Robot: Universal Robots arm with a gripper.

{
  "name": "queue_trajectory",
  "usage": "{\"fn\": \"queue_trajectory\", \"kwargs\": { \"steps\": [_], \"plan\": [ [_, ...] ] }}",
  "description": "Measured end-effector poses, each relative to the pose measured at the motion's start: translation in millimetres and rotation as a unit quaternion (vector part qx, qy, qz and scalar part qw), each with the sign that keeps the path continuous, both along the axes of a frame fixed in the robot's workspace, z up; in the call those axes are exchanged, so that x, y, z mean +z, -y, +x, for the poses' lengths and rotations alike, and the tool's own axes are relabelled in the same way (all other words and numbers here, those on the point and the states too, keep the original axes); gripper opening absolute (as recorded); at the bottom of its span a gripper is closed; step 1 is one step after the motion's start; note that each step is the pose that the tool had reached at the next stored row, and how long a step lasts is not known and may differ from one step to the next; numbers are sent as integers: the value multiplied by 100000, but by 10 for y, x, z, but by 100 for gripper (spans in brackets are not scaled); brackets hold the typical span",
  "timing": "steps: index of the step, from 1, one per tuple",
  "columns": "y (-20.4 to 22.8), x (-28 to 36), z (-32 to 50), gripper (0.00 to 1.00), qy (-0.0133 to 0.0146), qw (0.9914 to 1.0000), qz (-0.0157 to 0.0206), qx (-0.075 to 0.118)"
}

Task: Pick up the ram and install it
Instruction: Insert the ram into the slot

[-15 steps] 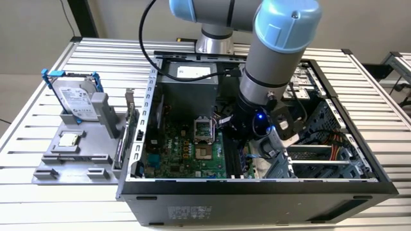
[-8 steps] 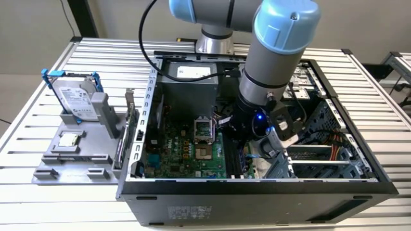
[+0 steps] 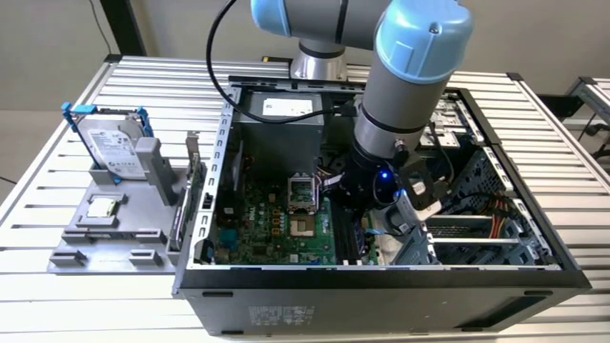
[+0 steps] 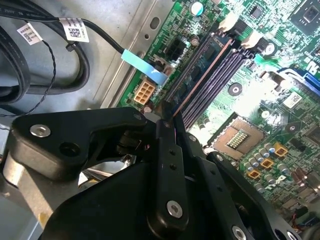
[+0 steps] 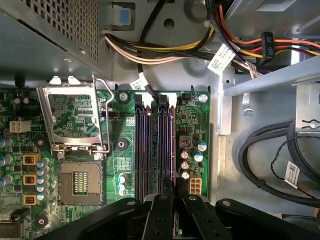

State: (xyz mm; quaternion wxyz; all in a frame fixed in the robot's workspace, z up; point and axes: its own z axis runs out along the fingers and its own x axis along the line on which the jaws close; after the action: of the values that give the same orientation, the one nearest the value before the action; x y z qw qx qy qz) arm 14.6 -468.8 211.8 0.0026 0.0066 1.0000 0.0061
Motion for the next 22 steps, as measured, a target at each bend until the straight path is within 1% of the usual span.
{"fn": "queue_trajectory", "kwargs": {
  "steps": [11,18,22],
  "plan": [
    [-3,-2,-4,0,3,100000,13,2],
    [-5,-2,-20,0,5,100000,8,-61],
    [-5,-19,-23,0,0,100000,-10,-299]
  ]
}}
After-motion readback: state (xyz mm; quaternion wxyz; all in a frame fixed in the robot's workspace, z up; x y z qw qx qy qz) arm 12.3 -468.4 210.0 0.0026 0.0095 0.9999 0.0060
